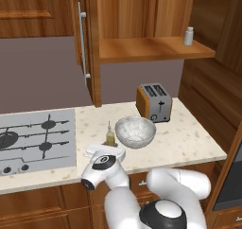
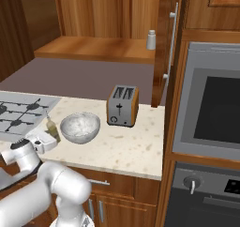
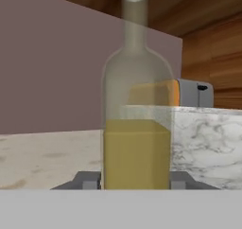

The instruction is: Retrieve the bottle and the shaker from the cabinet and place them next to the mixing bowl on the counter. Then add garlic from the fridge to the mixing bowl.

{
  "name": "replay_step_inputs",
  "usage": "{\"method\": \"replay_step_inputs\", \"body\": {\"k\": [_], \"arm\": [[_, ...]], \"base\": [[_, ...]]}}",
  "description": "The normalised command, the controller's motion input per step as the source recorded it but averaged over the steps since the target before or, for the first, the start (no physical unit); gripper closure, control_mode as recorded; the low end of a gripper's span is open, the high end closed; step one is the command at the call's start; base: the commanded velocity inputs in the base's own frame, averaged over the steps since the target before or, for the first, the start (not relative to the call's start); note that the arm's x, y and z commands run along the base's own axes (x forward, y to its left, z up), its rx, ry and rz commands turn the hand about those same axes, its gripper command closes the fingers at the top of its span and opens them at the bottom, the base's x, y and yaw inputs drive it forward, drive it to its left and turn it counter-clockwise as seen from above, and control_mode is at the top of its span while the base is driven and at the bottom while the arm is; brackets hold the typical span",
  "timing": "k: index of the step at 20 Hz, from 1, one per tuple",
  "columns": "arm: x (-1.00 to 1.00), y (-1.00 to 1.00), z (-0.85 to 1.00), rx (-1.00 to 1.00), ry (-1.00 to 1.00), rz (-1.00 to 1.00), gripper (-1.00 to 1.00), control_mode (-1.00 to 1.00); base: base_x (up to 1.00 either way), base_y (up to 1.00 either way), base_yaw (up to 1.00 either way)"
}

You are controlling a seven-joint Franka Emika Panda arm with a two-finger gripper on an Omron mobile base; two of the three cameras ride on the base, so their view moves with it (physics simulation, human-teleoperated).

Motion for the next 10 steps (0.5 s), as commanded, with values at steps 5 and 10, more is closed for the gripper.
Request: {"method": "replay_step_inputs", "body": {"k": [5,10], "arm": [[0.22,0.02,-0.23,0.00,-0.04,0.00,1.00,-1.00],[0.04,0.00,-0.09,0.00,-0.08,0.00,1.00,-1.00]], "base": [[0.00,0.00,0.00],[0.00,0.00,0.00]]}}
